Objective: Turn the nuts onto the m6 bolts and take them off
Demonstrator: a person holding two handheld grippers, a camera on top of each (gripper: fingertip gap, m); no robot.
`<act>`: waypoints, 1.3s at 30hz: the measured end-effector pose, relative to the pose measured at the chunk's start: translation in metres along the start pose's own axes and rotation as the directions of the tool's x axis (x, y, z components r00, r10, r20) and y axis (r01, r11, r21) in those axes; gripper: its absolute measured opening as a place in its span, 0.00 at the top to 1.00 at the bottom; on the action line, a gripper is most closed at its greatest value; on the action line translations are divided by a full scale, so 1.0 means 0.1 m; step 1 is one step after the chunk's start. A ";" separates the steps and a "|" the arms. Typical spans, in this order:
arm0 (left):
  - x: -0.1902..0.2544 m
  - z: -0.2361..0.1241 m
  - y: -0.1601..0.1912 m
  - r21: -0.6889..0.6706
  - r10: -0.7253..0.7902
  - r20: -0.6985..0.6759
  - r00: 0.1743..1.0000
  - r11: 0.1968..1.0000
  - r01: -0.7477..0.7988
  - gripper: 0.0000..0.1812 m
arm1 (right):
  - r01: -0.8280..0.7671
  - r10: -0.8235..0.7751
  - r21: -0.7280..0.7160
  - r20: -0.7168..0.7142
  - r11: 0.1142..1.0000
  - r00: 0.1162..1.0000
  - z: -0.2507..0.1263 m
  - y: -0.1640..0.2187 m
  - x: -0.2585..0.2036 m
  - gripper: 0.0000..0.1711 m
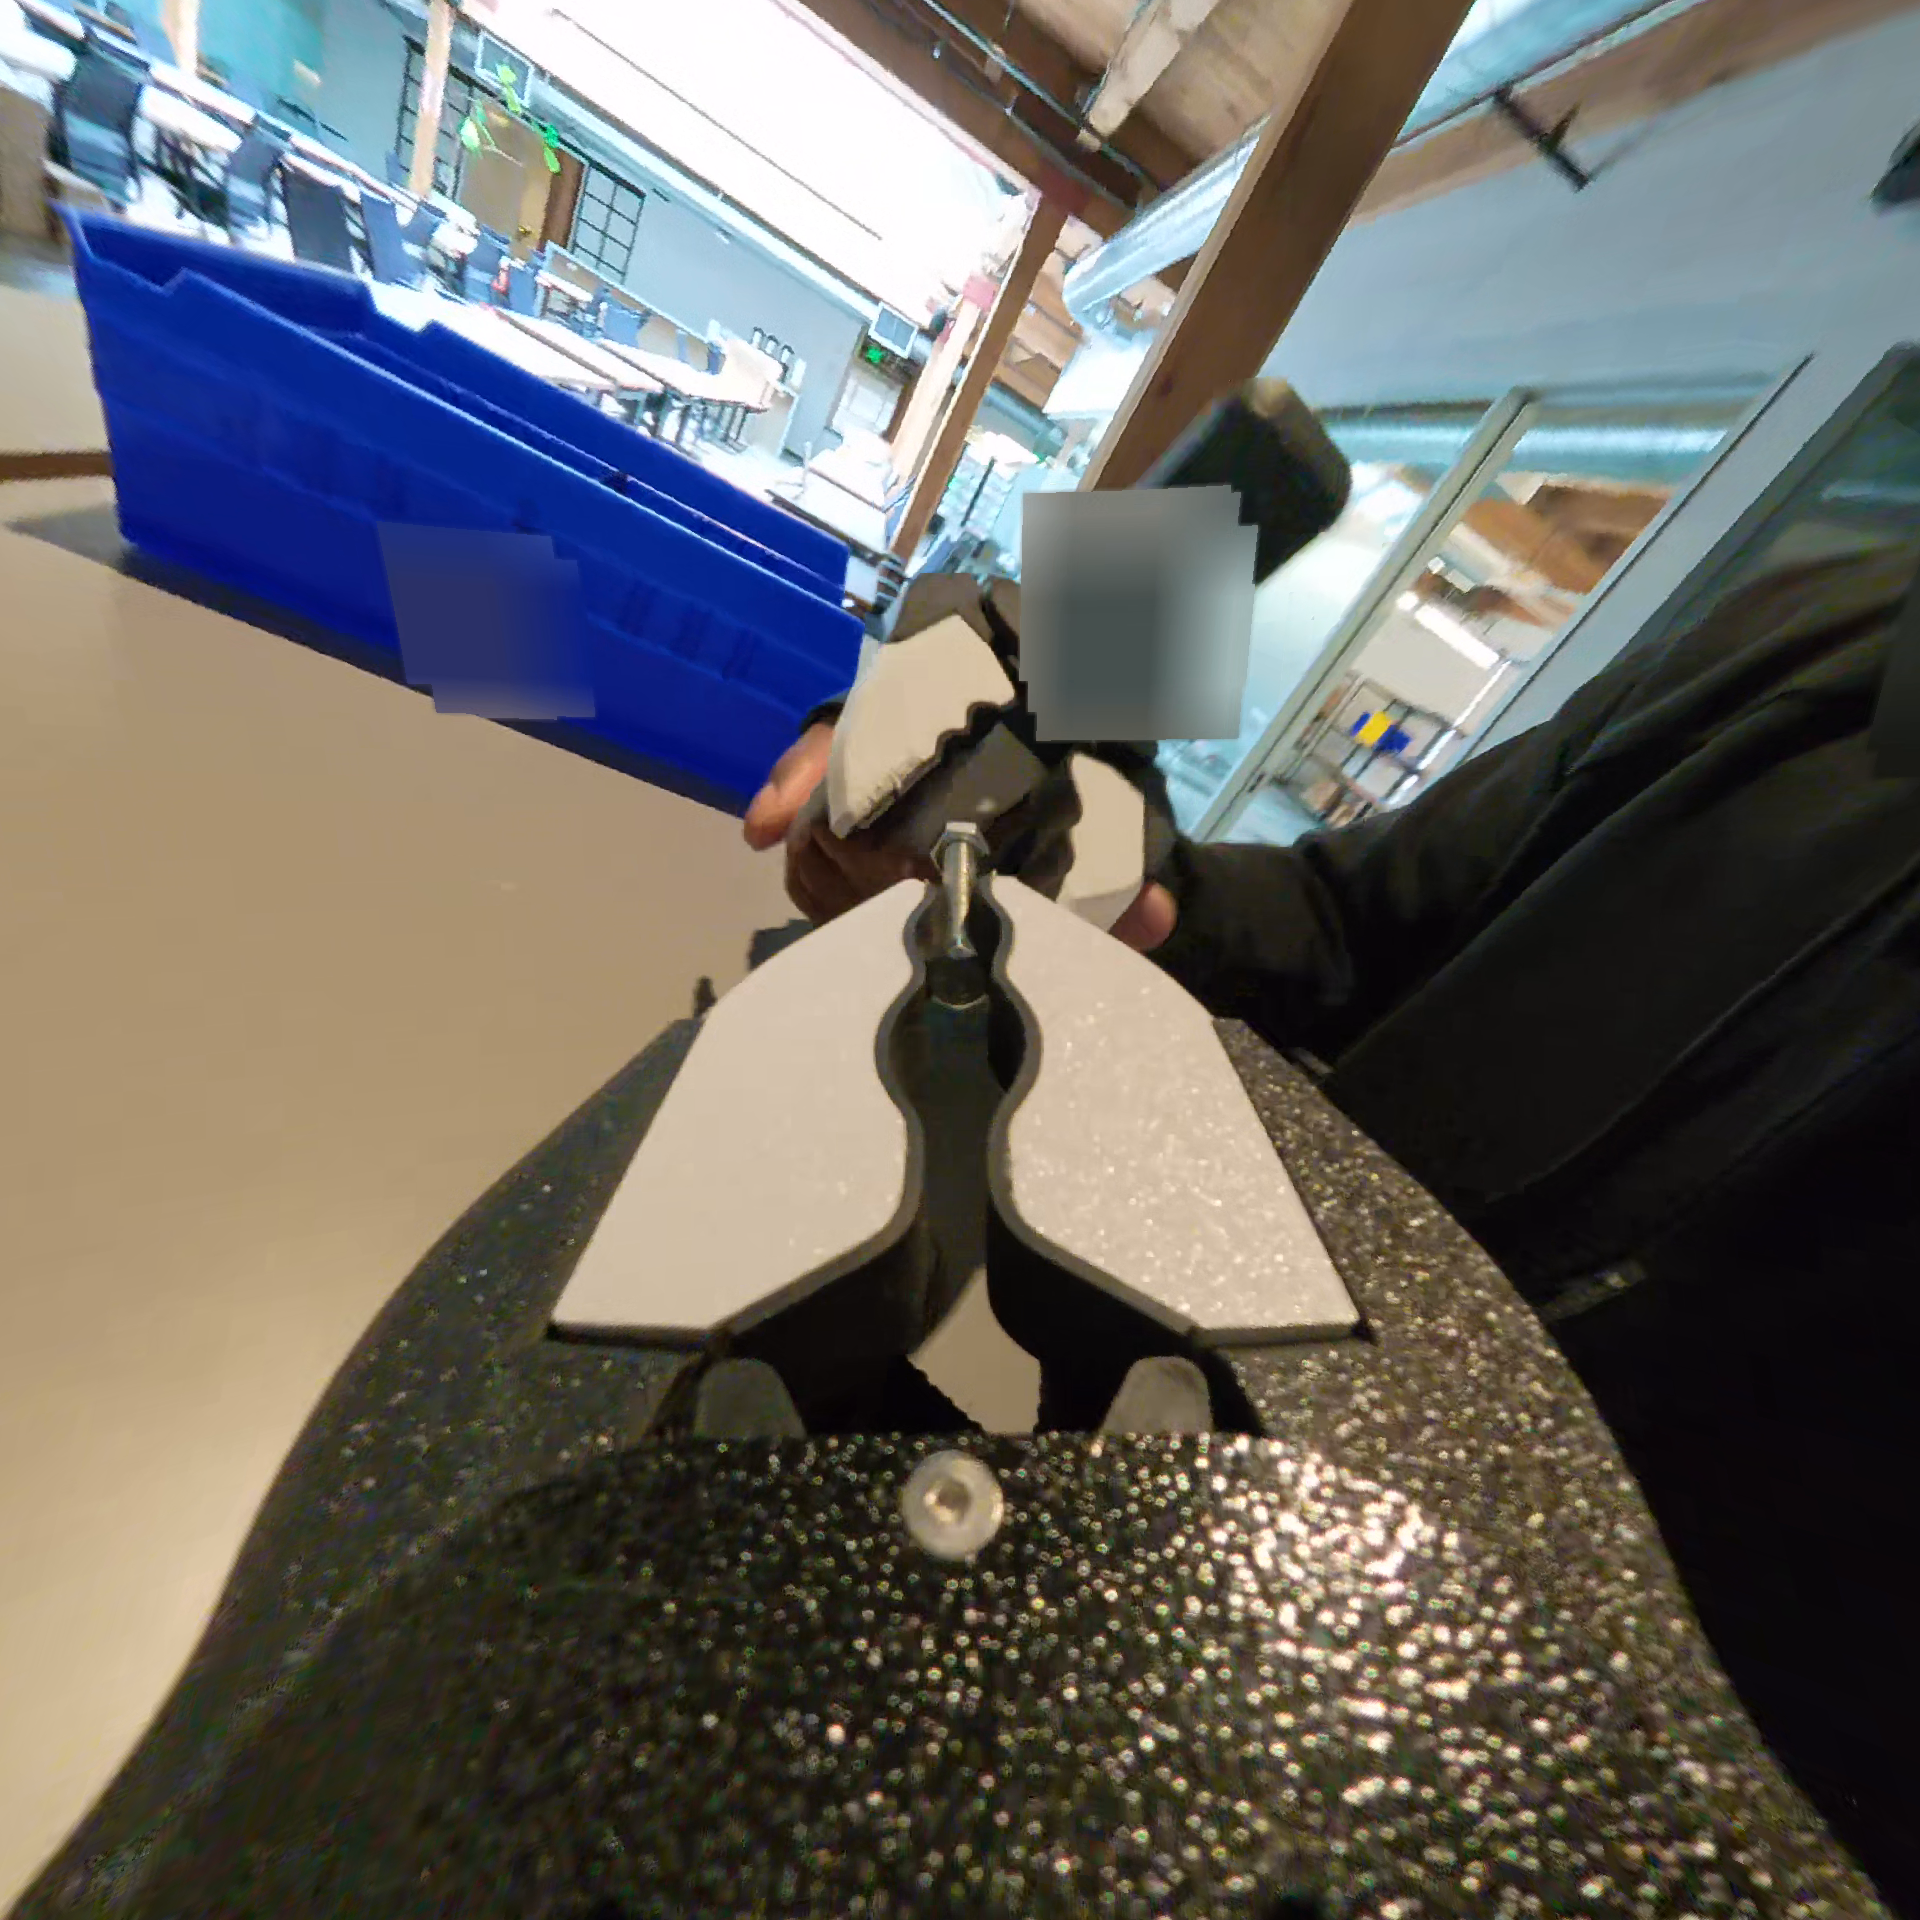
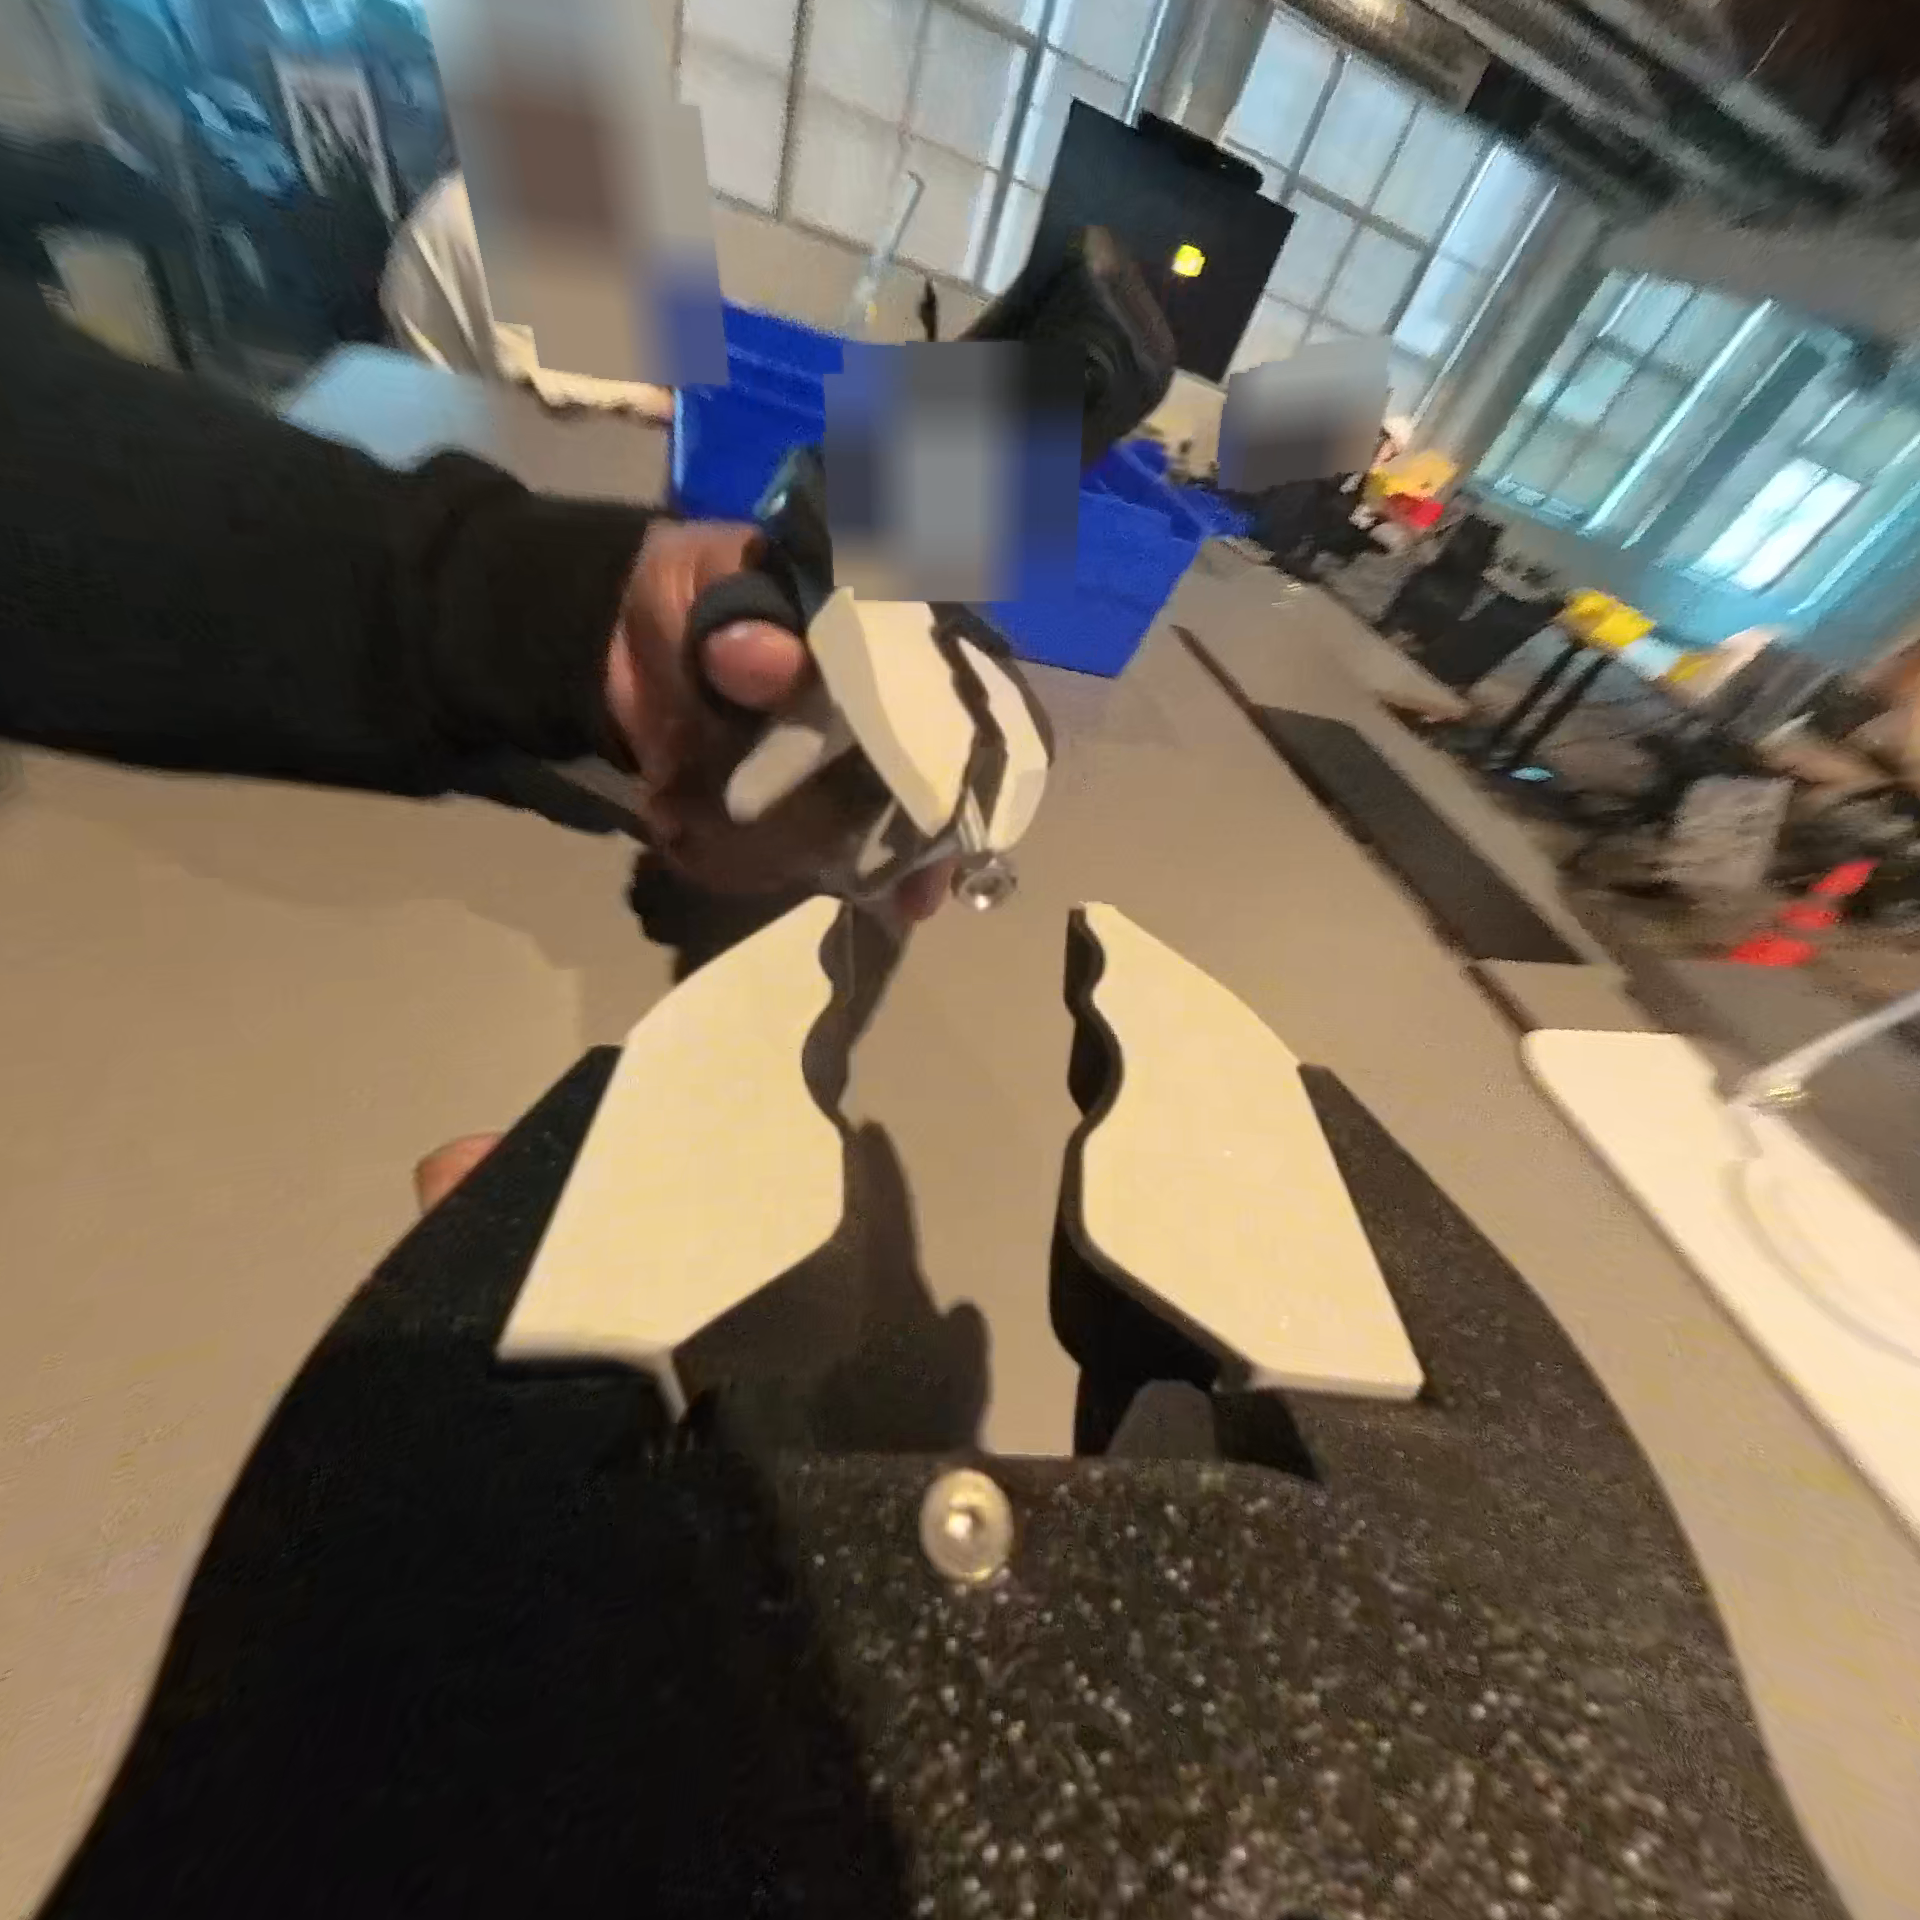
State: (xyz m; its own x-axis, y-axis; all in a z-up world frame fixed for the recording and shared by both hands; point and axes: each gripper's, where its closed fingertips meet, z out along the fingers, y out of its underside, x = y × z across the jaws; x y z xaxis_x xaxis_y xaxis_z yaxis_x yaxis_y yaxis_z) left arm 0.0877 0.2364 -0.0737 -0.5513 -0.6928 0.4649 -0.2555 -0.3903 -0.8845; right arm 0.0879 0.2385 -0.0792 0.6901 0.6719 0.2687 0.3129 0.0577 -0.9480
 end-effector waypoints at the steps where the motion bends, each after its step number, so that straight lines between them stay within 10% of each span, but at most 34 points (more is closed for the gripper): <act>1: 0.01 0.01 0.00 -0.010 0.042 0.013 0.999 0.999 -0.042 0.97 | -0.066 0.066 0.018 0.029 0.998 0.997 0.00 -0.02 -0.01 0.77; 9: 0.08 0.03 -0.01 -0.021 0.132 0.010 0.991 0.991 -0.132 0.97 | -0.165 0.156 0.085 0.100 0.983 0.983 -0.05 -0.12 -0.03 0.90; 14: 0.08 0.05 0.07 -0.055 0.002 -0.030 1.000 0.998 -0.004 0.97 | 0.203 -0.202 0.008 -0.030 0.979 0.979 -0.04 -0.06 -0.06 0.94; 18: 0.04 0.05 0.13 -0.059 -0.209 -0.082 0.975 0.977 0.204 0.97 | 0.554 -0.565 -0.116 -0.118 0.824 0.816 -0.04 0.02 -0.05 0.94; 25: 0.01 0.00 0.03 -0.011 -0.072 -0.031 0.997 0.997 0.072 0.97 | 0.132 -0.133 -0.078 -0.006 0.988 0.991 0.03 0.07 -0.06 0.73; 31: 0.03 0.01 0.04 -0.031 0.034 -0.007 0.999 0.999 -0.035 0.97 | -0.125 0.123 0.022 0.073 0.992 0.990 0.02 -0.07 -0.06 0.79; 39: 0.06 0.04 0.11 -0.065 -0.068 -0.050 0.996 0.996 0.065 0.97 | 0.166 -0.167 -0.008 -0.015 0.986 0.986 0.00 -0.04 -0.08 0.94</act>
State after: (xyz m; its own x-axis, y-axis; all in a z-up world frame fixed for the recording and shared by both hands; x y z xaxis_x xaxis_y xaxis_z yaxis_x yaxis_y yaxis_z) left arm 0.0847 0.2256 -0.0811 -0.5714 -0.6338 0.5213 -0.3414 -0.3941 -0.8533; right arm 0.0813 0.2330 -0.0773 0.6384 0.6414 0.4254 0.4288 0.1625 -0.8886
